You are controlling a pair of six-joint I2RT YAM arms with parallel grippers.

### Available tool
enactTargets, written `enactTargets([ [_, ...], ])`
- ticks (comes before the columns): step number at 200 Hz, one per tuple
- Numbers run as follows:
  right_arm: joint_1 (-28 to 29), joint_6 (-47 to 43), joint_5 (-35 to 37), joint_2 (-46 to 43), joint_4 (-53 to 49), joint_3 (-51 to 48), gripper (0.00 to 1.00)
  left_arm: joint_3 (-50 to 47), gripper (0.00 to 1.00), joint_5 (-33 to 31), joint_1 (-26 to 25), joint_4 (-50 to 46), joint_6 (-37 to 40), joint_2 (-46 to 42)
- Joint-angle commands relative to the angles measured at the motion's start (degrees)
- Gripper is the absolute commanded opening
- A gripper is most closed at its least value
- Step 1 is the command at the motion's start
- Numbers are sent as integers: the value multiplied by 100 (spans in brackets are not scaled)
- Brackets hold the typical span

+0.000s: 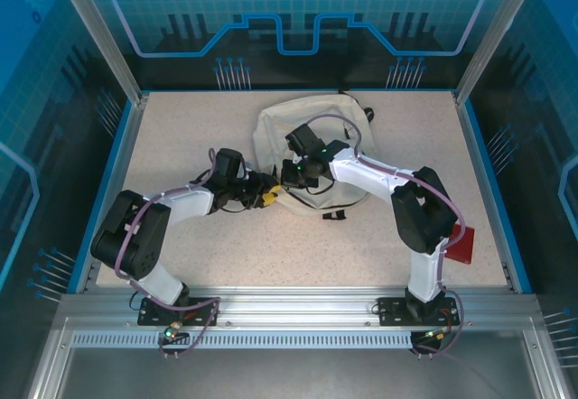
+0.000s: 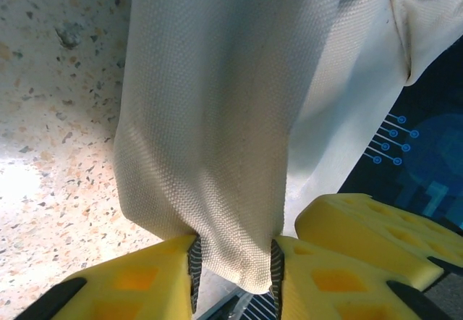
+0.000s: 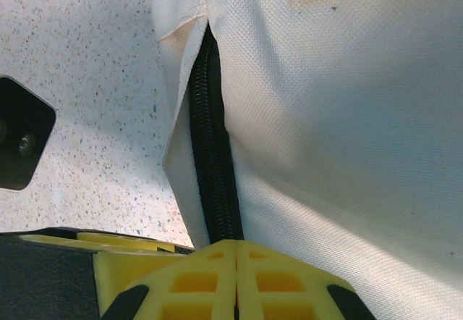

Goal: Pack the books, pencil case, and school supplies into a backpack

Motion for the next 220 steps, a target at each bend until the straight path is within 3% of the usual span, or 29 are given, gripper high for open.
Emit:
enactTargets([
  [1, 20, 109, -22, -190, 63, -85, 0, -78, 41, 224, -73, 645, -427, 43],
  [33, 3, 182, 4, -234, 104, -175, 0, -147, 44, 169, -82, 683, -618, 84],
  [78, -7, 221, -37, -264, 177, -249, 0, -108, 39, 197, -116, 904, -837, 317],
  [154, -164, 228, 280, -185, -48, -55, 0, -528, 11, 363, -155, 1187, -716, 132],
  [196, -277, 165, 453, 22, -211, 231, 0, -525, 0, 594, -152, 550, 429, -63],
  [220, -296, 166, 478, 70, -265, 334, 0, -384, 0, 558, -126, -244, 1288, -121],
])
